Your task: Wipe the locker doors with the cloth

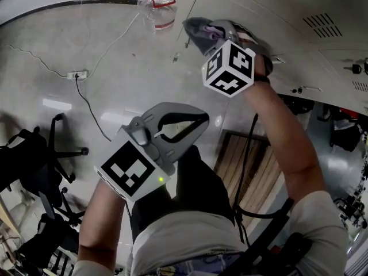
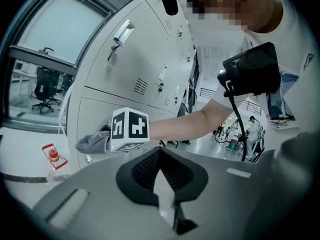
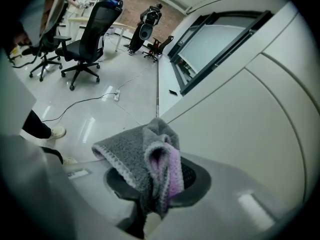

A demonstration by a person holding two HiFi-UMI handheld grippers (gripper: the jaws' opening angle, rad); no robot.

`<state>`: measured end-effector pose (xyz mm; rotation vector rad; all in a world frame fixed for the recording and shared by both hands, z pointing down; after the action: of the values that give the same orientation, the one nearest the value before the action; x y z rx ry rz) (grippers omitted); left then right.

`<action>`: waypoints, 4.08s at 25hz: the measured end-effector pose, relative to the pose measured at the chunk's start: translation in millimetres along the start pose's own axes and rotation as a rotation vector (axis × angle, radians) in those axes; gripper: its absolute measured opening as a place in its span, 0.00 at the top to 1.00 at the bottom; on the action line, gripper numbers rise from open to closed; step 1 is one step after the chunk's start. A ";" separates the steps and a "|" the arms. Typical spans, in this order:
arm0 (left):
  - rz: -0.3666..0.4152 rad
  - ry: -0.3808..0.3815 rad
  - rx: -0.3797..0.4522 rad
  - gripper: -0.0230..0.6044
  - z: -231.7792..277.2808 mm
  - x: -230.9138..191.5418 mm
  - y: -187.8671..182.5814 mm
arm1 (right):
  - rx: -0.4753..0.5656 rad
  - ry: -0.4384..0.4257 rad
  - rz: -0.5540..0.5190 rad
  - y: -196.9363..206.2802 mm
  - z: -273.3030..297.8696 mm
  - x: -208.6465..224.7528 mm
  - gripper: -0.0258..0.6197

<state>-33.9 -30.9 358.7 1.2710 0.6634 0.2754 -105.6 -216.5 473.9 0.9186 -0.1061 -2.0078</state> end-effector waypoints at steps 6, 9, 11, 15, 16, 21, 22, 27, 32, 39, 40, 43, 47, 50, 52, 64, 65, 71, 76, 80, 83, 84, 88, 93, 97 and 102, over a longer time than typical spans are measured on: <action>-0.011 -0.006 -0.001 0.96 -1.1 -1.5 4.5 | -0.012 -0.001 -0.015 2.6 6.6 -5.2 0.82; -0.013 -0.003 -0.002 0.96 0.1 -0.6 5.8 | -0.012 -0.005 -0.014 3.2 8.3 -7.3 0.83; -0.012 -0.001 -0.002 0.96 -0.7 -1.3 6.1 | -0.012 -0.009 -0.009 1.9 10.5 -8.9 0.83; -0.010 0.001 -0.002 0.96 -1.1 -2.6 6.4 | -0.022 -0.040 0.007 8.2 22.2 -18.6 0.83; -0.009 0.002 -0.004 0.96 -1.7 -2.6 6.7 | -0.014 -0.045 0.019 10.7 26.7 -20.5 0.83; -0.018 -0.011 -0.016 0.96 -4.5 -5.1 12.6 | -0.025 -0.079 0.066 18.6 44.9 -30.3 0.83; -0.021 -0.012 -0.017 0.96 -4.6 -4.8 13.4 | -0.027 -0.079 0.071 20.5 45.8 -33.0 0.83; -0.022 -0.005 -0.015 0.96 -5.1 -2.1 14.9 | -0.047 -0.067 0.080 35.7 38.2 -45.4 0.83; -0.014 0.004 -0.015 0.96 -5.5 -1.9 14.3 | -0.099 -0.076 0.100 62.1 36.9 -60.8 0.83; -0.019 0.001 -0.029 0.96 -8.3 -1.5 20.1 | -0.137 -0.041 0.146 82.3 63.0 -72.9 0.83; -0.021 -0.001 -0.030 0.96 -9.0 -1.3 21.6 | -0.139 -0.040 0.154 83.8 66.9 -74.5 0.83; -0.026 -0.006 -0.031 0.96 -10.6 -1.5 25.9 | -0.136 -0.042 0.172 85.7 76.9 -79.3 0.83; -0.035 -0.004 -0.046 0.96 -14.0 0.7 31.2 | -0.127 -0.041 0.171 82.8 90.0 -85.5 0.83; -0.038 0.000 -0.051 0.96 -14.3 2.9 34.4 | -0.121 -0.051 0.152 80.7 101.8 -90.7 0.83; -0.038 -0.002 -0.050 0.96 -13.7 1.8 36.2 | -0.114 -0.058 0.145 79.0 110.1 -93.4 0.83; -0.043 -0.017 -0.050 0.96 -12.0 -6.2 40.4 | -0.129 -0.119 0.129 81.6 146.3 -107.0 0.83; -0.045 -0.017 -0.051 0.96 -11.5 -5.5 40.1 | -0.135 -0.123 0.134 83.8 147.0 -109.5 0.83; -0.037 -0.022 -0.040 0.96 -7.7 -5.3 33.2 | -0.160 -0.125 0.152 97.3 146.0 -112.3 0.83; -0.023 -0.011 -0.051 0.96 -2.2 -1.8 29.4 | -0.176 -0.120 0.163 107.1 138.4 -106.2 0.82; -0.004 0.003 -0.064 0.96 -2.7 5.3 27.8 | -0.172 -0.105 0.200 107.4 123.6 -97.8 0.82; -0.017 0.022 -0.063 0.96 -3.1 15.0 24.6 | -0.169 -0.116 0.275 111.0 96.7 -105.5 0.82; -0.020 0.025 -0.054 0.96 -3.0 17.3 21.4 | -0.167 -0.122 0.300 111.9 86.3 -109.3 0.82; -0.004 0.034 -0.022 0.96 -4.6 23.0 4.4 | -0.159 -0.118 0.371 114.6 41.6 -113.2 0.82; 0.032 0.052 -0.025 0.96 -15.7 34.8 -9.5 | -0.112 -0.082 0.466 106.2 -20.7 -115.5 0.82; 0.043 0.071 -0.040 0.96 -30.5 54.9 -15.0 | -0.038 -0.039 0.557 82.6 -81.7 -124.7 0.82; 0.064 0.085 -0.042 0.96 -56.3 83.7 -23.9 | 0.064 -0.003 0.651 43.3 -154.4 -142.5 0.82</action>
<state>-5.8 51.7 302.6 1.2471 0.6863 0.3959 69.4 -93.1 460.5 0.7896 -0.4177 -1.4054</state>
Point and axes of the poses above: the fingertips, and each gripper's own axes: z forward along the fingers, x to its right, y out of its underside, the point moved 4 cm from there along -z, backward along the fingers, and after that the axes turned 8 degrees about x, right-handed, at the moved point
